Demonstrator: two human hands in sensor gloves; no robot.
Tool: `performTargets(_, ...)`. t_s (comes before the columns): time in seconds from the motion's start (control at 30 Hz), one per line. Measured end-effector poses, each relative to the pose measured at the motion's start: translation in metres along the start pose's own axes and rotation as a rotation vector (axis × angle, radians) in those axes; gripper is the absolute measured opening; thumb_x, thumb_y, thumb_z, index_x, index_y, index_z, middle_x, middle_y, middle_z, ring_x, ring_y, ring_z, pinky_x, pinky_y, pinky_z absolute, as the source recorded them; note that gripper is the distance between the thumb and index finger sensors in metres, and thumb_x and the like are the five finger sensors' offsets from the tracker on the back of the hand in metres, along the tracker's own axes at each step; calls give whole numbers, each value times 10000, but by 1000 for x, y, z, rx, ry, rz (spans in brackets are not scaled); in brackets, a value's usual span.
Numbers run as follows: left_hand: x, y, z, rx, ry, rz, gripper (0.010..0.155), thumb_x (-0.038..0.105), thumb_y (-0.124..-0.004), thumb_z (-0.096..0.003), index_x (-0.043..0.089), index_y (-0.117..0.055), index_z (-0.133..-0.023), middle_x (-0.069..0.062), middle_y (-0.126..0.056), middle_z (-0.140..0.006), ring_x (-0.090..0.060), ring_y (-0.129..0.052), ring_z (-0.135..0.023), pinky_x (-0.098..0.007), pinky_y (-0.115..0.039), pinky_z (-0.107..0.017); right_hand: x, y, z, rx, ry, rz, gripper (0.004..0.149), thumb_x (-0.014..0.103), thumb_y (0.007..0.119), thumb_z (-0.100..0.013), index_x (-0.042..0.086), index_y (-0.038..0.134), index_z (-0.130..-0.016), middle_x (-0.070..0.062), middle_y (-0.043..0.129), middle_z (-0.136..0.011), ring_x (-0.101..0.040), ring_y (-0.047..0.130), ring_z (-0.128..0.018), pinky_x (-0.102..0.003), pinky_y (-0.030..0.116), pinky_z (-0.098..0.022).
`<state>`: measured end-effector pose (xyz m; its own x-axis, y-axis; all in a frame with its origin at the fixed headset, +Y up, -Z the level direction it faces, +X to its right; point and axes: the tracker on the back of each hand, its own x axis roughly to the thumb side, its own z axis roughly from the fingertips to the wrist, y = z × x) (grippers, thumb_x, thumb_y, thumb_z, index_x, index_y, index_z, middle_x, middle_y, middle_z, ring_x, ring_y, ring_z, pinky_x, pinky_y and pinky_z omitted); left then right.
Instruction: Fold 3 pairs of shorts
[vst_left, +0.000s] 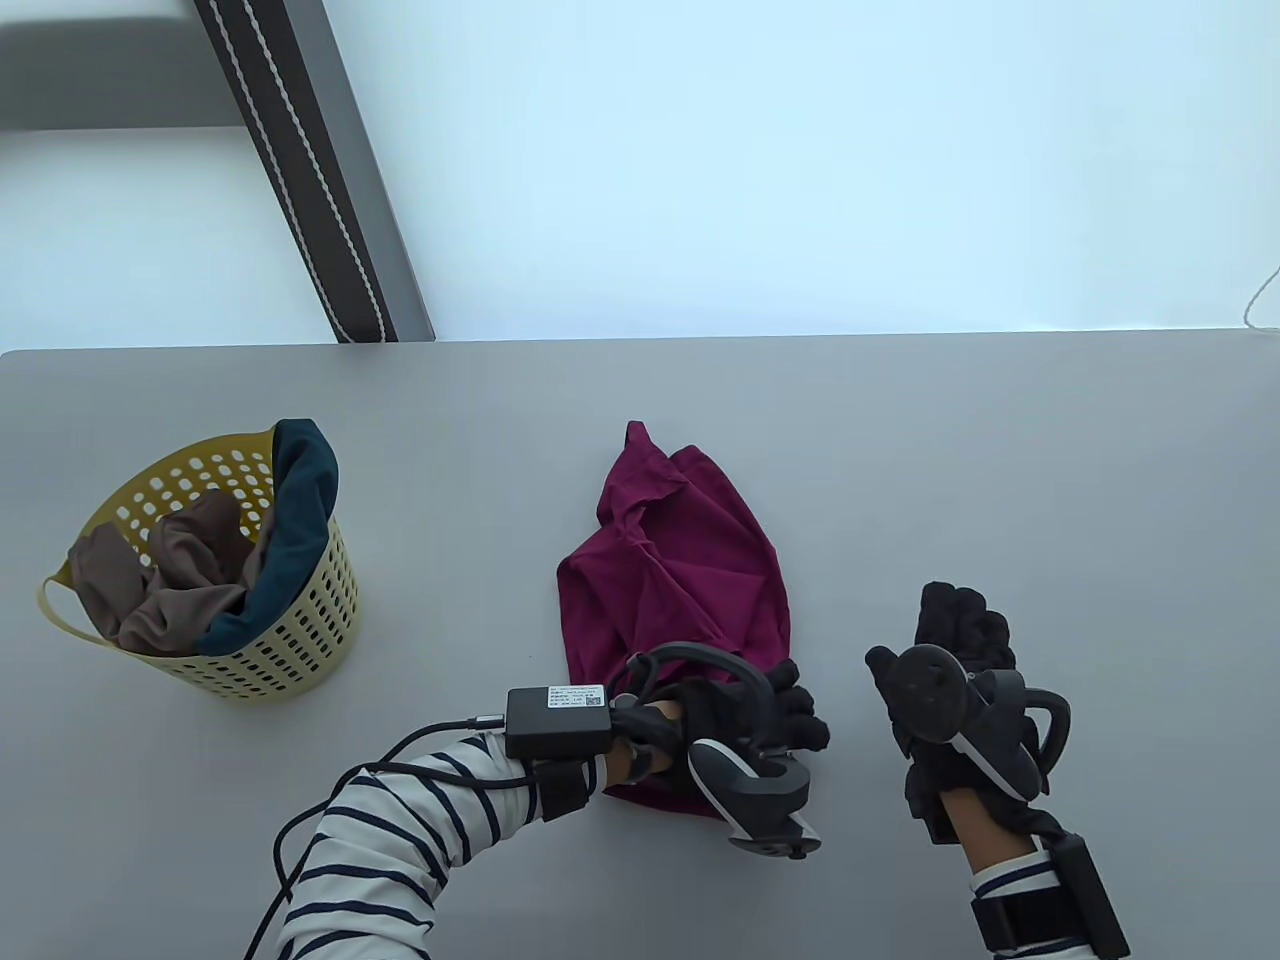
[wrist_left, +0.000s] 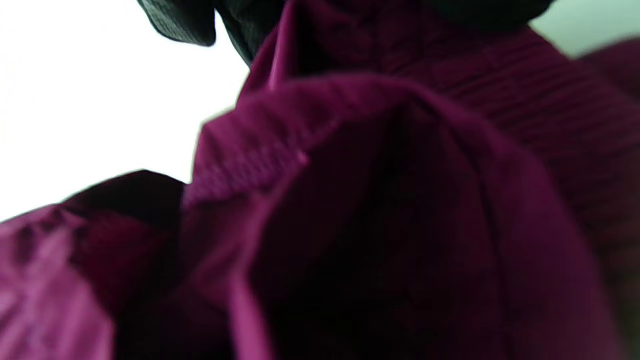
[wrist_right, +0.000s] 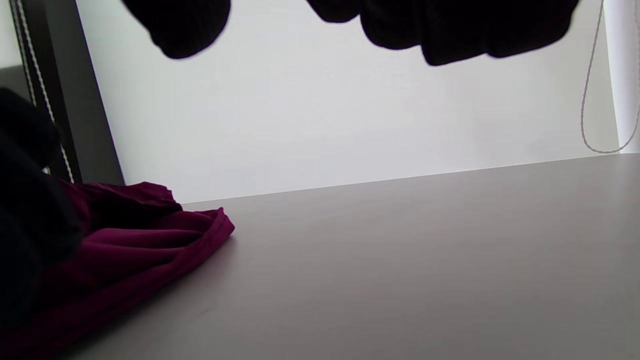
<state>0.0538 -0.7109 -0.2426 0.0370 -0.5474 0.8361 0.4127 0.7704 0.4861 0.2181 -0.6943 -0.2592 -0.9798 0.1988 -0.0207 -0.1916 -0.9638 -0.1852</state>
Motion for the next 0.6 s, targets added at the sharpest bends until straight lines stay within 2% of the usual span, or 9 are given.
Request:
performTargets(0.1, -39, 21, 12, 115, 182, 139, 458, 481, -607, -363, 456, -543, -815, 150, -785, -1009, -139, -924, -941, -480, -724, -752, 1, -3, 2, 15, -82, -247, 719, 491, 558, -499, 23, 408, -1025, -283, 559, -984, -536, 652, -854, -604, 615, -576)
performTargets(0.2, -83, 43, 35, 259, 366, 334, 436, 453, -615, -378, 439, -538, -807, 215, -873, -878, -66, -1006, -831, -436, -784, -723, 3, 0, 3, 182, -162, -732, 665, 514, 446, -515, 77, 547, -1006, -211, 681, -966, -492, 727, -858, -617, 618, -586)
performTargets(0.27, -113, 57, 58, 354, 522, 422, 450, 445, -615, -389, 405, -545, -831, 223, -891, -829, -48, -1028, -781, -423, -809, -705, 6, 5, 4, 303, -241, -958, 815, 625, 528, -462, 31, 549, -1020, -266, 653, -978, -563, 644, -876, -678, 535, -590)
performTargets(0.3, -125, 62, 70, 403, 591, 449, 450, 447, -614, -395, 397, -548, -838, 224, -899, -817, -38, -1038, -761, -416, -821, -696, 8, 7, 4, 325, -272, -937, 850, 649, 541, -450, 22, 542, -1024, -276, 646, -979, -574, 634, -875, -684, 521, -590)
performTargets(0.37, -144, 71, 91, 486, 702, 495, 451, 444, -625, -400, 384, -562, -842, 215, -913, -801, -42, -1048, -739, -417, -828, -686, 12, 7, 5, 310, -317, -751, 869, 664, 612, -438, 40, 505, -1033, -251, 637, -990, -561, 636, -884, -678, 517, -596)
performTargets(0.4, -153, 75, 104, 516, 742, 506, 450, 443, -630, -402, 382, -567, -843, 213, -917, -795, -43, -1052, -732, -417, -832, -683, 15, 5, 4, 275, -320, -633, 820, 616, 658, -447, 71, 487, -1035, -218, 641, -992, -523, 658, -894, -670, 537, -595)
performTargets(0.47, -169, 83, 136, 607, 864, 502, 449, 442, -632, -403, 382, -568, -843, 217, -918, -785, -33, -1057, -719, -410, -840, -677, 15, -3, 5, 125, -198, -482, 618, 453, 744, -455, 113, 624, -956, -164, 779, -895, -471, 803, -819, -627, 616, -578)
performTargets(0.53, -178, 87, 162, 668, 919, 521, 450, 447, -632, -404, 384, -568, -845, 219, -918, -784, -28, -1056, -718, -406, -840, -679, 10, -9, 6, 39, -143, -461, 468, 353, 787, -446, 143, 753, -863, -113, 909, -759, -411, 916, -733, -603, 676, -554)
performTargets(0.6, -184, 90, 191, 683, 920, 535, 449, 448, -638, -408, 388, -572, -847, 215, -920, -792, -34, -1054, -726, -408, -833, -685, 3, -24, 4, -30, -107, -558, 442, 331, 785, -443, 155, 771, -848, -108, 922, -737, -392, 938, -709, -593, 690, -548)
